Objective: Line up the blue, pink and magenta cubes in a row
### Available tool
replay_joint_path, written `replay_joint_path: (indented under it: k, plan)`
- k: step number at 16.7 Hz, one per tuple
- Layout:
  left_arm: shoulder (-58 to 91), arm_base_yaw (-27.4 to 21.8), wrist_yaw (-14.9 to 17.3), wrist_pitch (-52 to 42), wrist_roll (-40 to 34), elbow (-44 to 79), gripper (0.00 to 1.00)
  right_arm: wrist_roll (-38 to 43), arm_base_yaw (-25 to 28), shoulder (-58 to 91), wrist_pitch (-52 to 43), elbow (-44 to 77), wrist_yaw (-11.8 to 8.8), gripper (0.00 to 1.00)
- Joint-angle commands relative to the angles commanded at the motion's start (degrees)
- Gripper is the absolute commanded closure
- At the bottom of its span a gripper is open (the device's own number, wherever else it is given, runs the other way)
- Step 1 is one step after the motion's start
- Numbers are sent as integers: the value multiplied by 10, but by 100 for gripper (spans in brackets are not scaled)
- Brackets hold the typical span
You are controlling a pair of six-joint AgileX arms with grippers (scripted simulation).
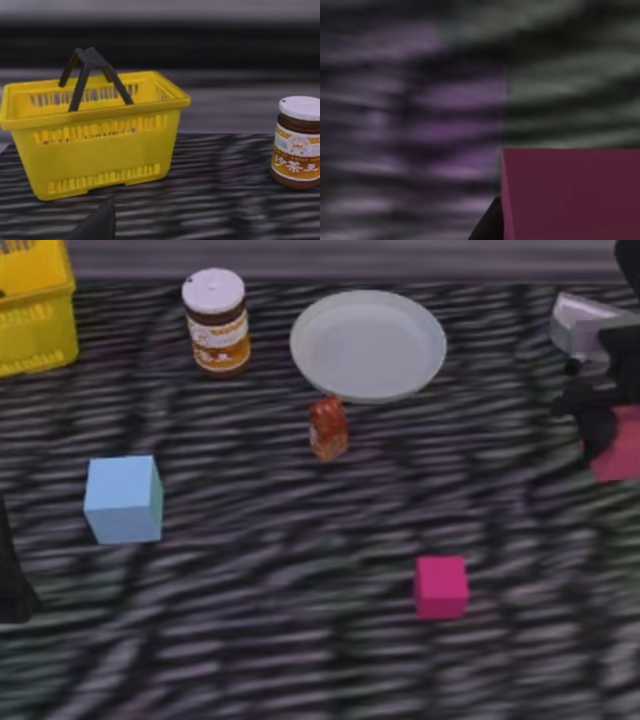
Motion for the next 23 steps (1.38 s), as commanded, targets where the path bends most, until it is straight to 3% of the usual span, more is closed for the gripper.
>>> replay_joint_path:
  k: [6, 10, 18, 23]
  plan:
    - [0, 0, 0, 0, 0, 0, 0, 22, 17, 5, -2, 4, 0, 100]
    - [0, 0, 0, 0, 0, 0, 0, 130, 108, 10, -17, 19, 1, 100]
    - [0, 0, 0, 0, 0, 0, 0, 437, 341, 2, -45, 35, 7, 100]
    - [0, 0, 0, 0, 0, 0, 0, 479, 381, -6, -46, 36, 9, 100]
